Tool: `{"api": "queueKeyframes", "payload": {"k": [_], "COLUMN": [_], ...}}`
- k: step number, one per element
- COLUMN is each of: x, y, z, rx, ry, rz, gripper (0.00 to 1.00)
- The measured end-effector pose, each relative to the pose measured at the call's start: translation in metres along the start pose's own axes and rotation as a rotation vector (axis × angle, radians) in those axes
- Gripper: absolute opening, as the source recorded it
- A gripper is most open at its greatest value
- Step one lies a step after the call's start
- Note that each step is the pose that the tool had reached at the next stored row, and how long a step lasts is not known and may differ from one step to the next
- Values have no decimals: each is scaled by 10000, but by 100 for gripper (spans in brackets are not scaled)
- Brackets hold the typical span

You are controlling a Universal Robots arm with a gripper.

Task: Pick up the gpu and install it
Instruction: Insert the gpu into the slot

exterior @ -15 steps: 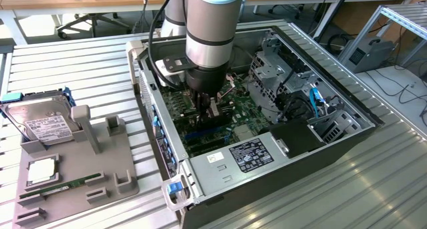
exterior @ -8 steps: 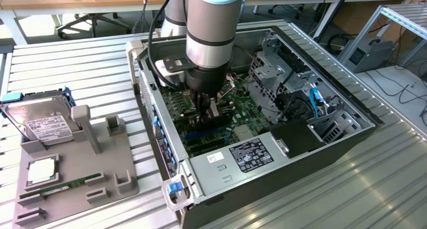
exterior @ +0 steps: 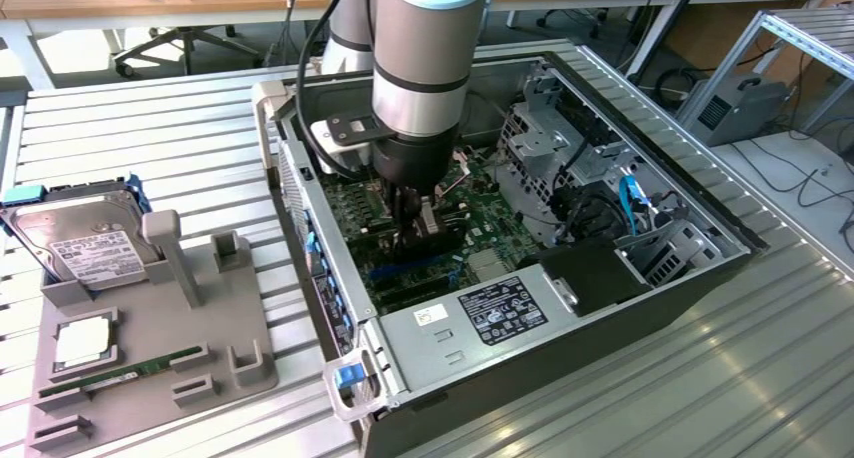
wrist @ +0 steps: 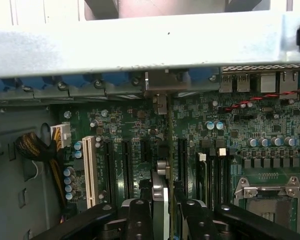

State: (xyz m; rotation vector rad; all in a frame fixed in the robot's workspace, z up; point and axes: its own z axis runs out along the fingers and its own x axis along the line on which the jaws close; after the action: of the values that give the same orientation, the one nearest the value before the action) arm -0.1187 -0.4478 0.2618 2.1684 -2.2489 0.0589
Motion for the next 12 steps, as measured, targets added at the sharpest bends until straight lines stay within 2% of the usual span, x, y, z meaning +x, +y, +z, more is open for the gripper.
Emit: {"api": "queueKeyframes", "payload": {"k": [12], "x": [0], "y": [0], "z": [0], "rx": [7], "ry": [-3], "rz": [-203], "gripper": [27]}}
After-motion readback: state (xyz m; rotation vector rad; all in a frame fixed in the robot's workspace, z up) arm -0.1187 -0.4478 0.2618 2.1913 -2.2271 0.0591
